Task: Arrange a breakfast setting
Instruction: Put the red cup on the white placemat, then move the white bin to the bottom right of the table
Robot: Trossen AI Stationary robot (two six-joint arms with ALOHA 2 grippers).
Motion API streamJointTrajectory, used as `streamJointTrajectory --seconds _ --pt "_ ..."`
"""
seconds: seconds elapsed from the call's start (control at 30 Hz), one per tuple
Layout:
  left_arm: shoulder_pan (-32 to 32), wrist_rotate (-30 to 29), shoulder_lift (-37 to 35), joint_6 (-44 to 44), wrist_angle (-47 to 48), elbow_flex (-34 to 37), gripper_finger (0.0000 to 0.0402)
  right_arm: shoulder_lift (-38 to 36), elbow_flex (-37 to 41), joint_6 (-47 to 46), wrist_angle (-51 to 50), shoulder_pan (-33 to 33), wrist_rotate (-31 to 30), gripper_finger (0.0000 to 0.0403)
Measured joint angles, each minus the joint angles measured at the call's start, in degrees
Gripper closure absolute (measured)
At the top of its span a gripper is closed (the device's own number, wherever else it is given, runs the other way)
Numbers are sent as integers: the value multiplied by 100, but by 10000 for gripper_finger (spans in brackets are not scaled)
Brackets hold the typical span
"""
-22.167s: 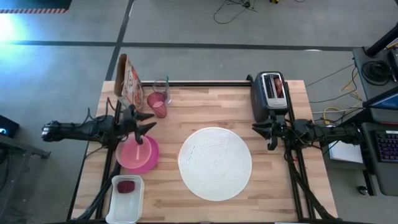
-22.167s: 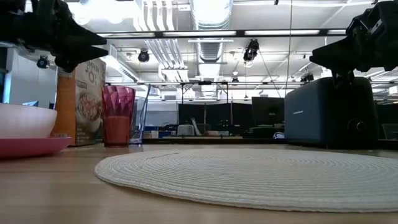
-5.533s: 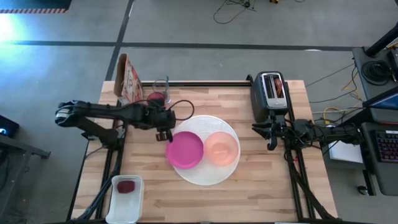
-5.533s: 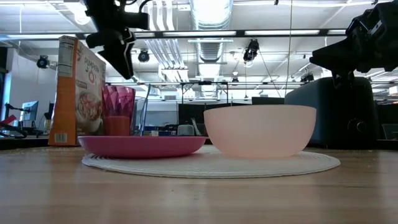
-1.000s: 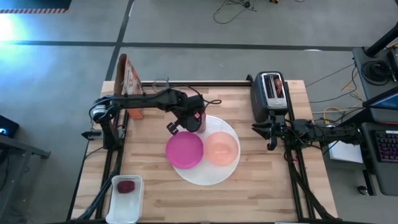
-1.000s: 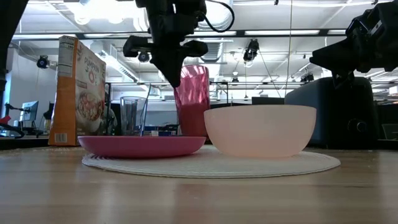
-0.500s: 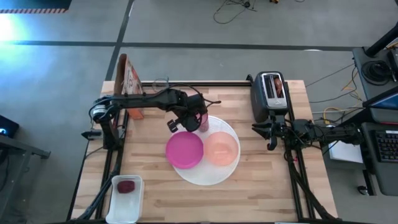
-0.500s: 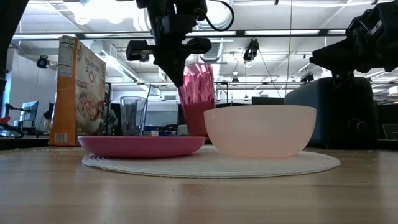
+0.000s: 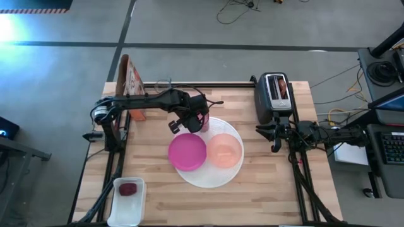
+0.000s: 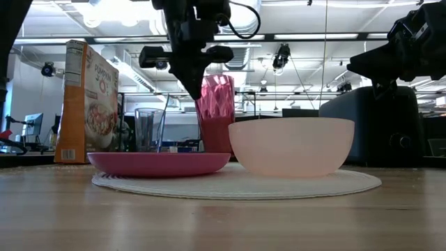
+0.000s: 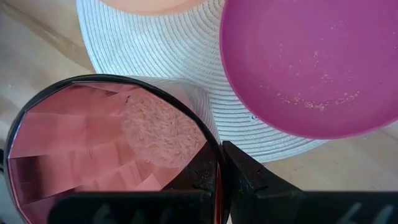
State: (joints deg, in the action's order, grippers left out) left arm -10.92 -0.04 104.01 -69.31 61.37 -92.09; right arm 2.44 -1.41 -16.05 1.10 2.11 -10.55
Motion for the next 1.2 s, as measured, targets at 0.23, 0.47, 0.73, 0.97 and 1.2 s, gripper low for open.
streamJointTrajectory --seconds 0.23,0.47,0.73,0.97,1.2 --pt "-114 16 192 481 -68 0 374 0 0 0 0 0 2 330" --pt "-172 -74 337 568 -70 -32 356 2 0 0 -5 -1 1 330" --pt "-156 -8 333 1318 140 -624 344 2 0 0 -15 -1 2 330" --pt "-115 402 326 1566 761 -1162 339 2 0 0 -17 -1 2 330" --pt "93 409 326 1941 1383 -1516 339 2 0 0 -17 0 2 330"
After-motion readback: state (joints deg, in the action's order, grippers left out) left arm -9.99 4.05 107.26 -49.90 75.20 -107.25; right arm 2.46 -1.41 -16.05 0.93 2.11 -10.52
